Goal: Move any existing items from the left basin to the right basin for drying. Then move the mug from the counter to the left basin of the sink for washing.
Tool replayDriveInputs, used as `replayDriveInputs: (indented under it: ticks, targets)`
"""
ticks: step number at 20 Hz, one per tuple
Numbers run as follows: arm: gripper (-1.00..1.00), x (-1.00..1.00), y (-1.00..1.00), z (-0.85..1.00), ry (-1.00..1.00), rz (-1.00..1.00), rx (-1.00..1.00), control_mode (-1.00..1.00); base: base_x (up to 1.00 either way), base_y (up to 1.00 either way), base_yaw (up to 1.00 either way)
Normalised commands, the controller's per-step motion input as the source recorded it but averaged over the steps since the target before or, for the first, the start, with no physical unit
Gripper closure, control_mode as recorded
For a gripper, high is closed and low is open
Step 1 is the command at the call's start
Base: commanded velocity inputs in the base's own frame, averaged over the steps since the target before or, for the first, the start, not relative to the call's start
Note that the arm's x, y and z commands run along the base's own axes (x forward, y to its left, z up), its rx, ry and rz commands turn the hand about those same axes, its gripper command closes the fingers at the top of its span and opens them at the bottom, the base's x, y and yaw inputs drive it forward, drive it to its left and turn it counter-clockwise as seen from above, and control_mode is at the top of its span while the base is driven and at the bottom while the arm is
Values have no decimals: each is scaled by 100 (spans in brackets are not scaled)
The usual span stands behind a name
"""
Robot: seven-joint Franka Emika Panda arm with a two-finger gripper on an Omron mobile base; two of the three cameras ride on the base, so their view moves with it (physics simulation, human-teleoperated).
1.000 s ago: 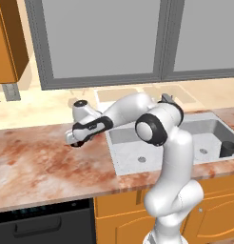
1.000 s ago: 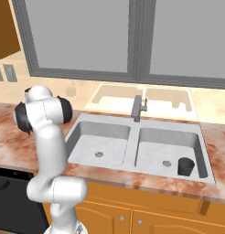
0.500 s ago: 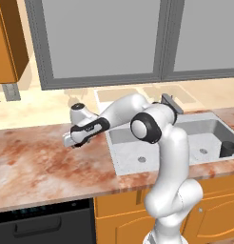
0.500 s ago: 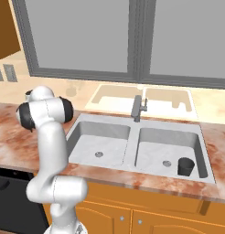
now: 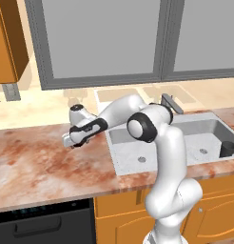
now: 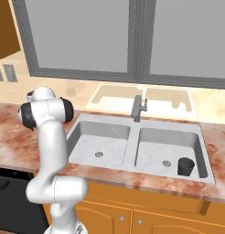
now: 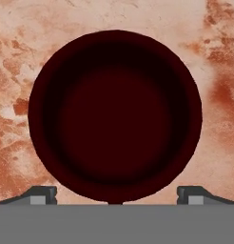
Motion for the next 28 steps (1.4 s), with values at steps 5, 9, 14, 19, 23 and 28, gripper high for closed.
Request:
replayDriveInputs:
  ticks: [5, 9, 14, 19, 23, 28]
  targets:
    - [100, 7, 0, -5, 0, 0, 0, -100, 0, 0, 0]
    - [100, 0, 0, -3, 0, 0, 1, -100, 0, 0, 0]
    - [100, 0, 0, -2, 2, 0, 1, -100, 0, 0, 0]
    - [100, 0, 0, -3, 5, 0, 0, -100, 0, 0, 0]
    - [100, 0, -1, -2, 6, 0, 0, -100, 0, 0, 0]
    - [100, 0, -18, 4, 1, 0, 1, -100, 0, 0, 0]
